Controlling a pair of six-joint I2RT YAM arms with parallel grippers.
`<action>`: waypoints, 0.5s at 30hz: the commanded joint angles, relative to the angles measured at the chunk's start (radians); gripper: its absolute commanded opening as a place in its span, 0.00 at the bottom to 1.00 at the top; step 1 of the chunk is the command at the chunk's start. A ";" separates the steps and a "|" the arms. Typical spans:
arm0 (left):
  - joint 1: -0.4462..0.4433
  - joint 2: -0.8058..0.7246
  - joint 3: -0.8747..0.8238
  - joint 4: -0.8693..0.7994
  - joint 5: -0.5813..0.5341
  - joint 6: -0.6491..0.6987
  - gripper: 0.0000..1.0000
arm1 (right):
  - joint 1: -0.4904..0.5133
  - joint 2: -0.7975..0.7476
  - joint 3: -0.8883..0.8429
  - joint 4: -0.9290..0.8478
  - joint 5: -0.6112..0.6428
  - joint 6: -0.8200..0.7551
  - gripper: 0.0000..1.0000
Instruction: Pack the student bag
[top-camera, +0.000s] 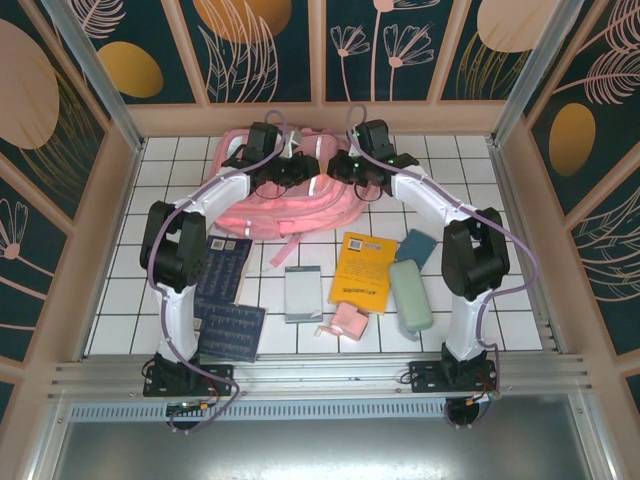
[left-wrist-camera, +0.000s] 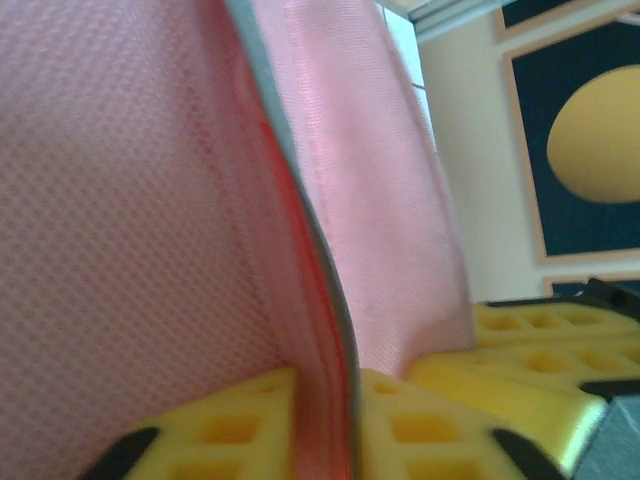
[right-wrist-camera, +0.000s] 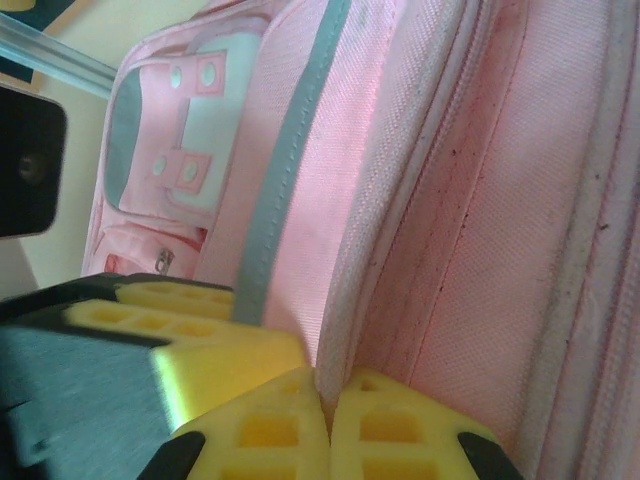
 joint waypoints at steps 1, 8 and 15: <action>-0.015 0.033 0.058 0.044 0.048 0.003 0.00 | 0.045 -0.028 0.072 0.085 -0.069 0.020 0.00; 0.006 0.060 0.222 0.016 0.043 0.003 0.00 | 0.068 -0.102 0.036 0.092 0.112 0.006 0.78; 0.068 0.079 0.285 0.080 0.061 -0.074 0.00 | 0.121 -0.420 -0.305 0.274 0.224 -0.102 0.79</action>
